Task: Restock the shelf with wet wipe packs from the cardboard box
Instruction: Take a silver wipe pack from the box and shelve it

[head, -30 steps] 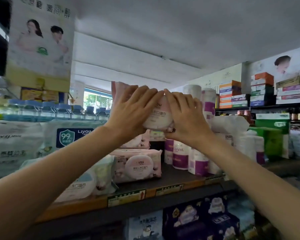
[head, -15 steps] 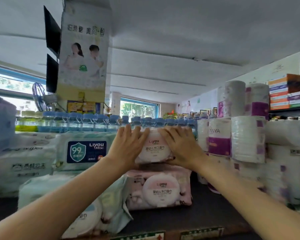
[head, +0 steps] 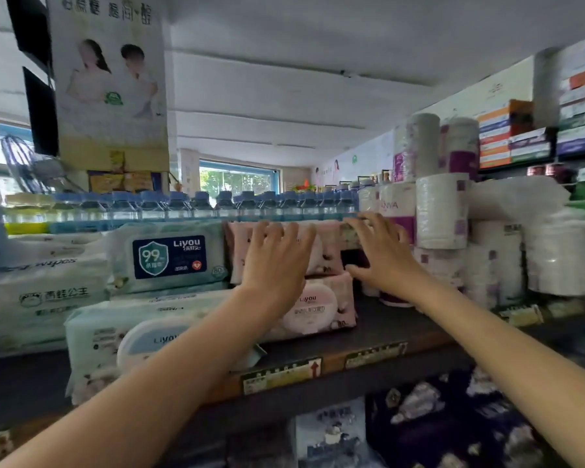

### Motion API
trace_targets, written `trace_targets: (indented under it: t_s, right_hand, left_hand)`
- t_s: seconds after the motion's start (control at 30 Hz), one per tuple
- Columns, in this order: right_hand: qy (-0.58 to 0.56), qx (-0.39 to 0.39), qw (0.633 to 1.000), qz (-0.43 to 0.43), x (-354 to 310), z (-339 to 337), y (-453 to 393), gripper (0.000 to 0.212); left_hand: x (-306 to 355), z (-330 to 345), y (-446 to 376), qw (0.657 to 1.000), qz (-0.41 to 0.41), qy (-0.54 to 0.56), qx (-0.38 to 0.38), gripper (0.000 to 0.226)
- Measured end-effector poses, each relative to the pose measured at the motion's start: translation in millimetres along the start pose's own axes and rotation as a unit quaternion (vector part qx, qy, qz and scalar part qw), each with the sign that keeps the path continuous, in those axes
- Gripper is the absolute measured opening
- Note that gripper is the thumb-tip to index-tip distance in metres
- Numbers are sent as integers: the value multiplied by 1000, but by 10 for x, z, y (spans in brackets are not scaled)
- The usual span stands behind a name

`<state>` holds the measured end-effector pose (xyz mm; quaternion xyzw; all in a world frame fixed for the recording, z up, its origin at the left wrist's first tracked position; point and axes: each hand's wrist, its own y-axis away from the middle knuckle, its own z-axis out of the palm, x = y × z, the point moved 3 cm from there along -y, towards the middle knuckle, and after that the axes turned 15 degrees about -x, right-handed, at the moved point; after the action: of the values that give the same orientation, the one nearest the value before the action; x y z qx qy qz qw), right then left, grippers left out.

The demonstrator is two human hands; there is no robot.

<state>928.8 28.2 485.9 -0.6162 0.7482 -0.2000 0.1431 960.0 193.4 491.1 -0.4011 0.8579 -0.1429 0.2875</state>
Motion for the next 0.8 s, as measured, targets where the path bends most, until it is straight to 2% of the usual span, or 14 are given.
trace_targets:
  t_s: [0.1,0.2,0.3,0.4,0.47,0.6,0.7,0.8]
  right_hand:
    - [-50,67,995,59,67,-214,549,54]
    - [-60,102,989,91,154,-357,1297,43]
    - [-13,3,989,145,217,-359,2253,49]
    - [5,-106,967,232,364,-384,3403,56]
    - [-24,-194,926,325,548,-414,4295,58]
    - [-33,-330,802,496,797,-504,6134,55]
    - [-46,-358,721,591,768,-566,7369,41]
    - [-104,-363,659,650,628,-561,8333,32]
  left_hand:
    - [290,-155,296,995,50,82,-7,48]
    - [775,-230,609,975,148,164,-6,44]
    - [1492,-217,1011,944,276,177,-23,48]
    - [2319,-232,1536,906,378,178,-62,56]
    - [2886,-288,1986,871,447,188,-79,58]
    - [3844,-459,2998,776,595,165,-126,62]
    - [4362,-579,3641,715,666,157,-142,57]
    - [4836,-675,4140,678,704,137,-161,52]
